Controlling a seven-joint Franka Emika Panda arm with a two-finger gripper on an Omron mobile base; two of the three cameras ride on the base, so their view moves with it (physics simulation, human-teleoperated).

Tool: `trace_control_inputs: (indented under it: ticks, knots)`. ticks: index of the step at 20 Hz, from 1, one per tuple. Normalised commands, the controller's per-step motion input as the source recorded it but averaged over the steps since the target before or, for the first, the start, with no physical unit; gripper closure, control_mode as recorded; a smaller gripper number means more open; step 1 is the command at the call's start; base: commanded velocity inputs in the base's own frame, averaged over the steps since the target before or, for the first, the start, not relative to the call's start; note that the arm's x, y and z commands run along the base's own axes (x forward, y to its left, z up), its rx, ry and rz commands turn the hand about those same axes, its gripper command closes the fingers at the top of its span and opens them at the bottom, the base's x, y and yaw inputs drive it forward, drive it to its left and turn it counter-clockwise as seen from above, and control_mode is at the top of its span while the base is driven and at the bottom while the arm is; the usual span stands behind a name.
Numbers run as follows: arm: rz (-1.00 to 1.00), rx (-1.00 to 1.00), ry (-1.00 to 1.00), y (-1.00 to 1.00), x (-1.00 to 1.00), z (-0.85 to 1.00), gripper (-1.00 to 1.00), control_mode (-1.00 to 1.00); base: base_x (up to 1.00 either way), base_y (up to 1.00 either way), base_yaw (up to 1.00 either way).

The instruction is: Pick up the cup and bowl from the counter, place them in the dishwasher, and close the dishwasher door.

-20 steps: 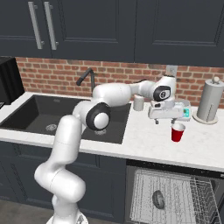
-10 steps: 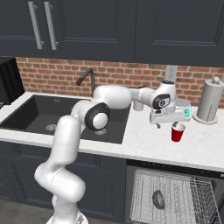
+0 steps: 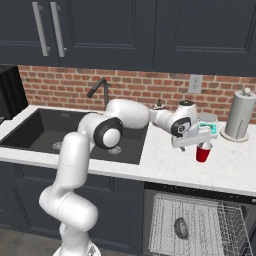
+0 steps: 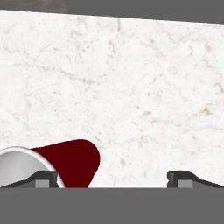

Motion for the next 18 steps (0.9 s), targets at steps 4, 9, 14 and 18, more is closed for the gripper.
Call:
trace_control_inputs:
  ticks: [4, 9, 14, 18]
  knots:
    - [-0.02, -0.10, -0.05, -0.04, 0.23, -0.02, -1.00, -1.00, 0.00, 0.00, 0.00]
    - [-0.03, -0.08, -0.01, 0.00, 0.32, 0.00, -1.00, -1.00, 0.00, 0.00, 0.00]
    - [-0.03, -0.07, 0.00, 0.00, 0.14, 0.00, -1.00, -1.00, 0.00, 0.00, 0.00]
    - [-0.02, -0.04, 0.00, 0.00, 0.00, 0.00, -1.00, -1.00, 0.00, 0.00, 0.00]
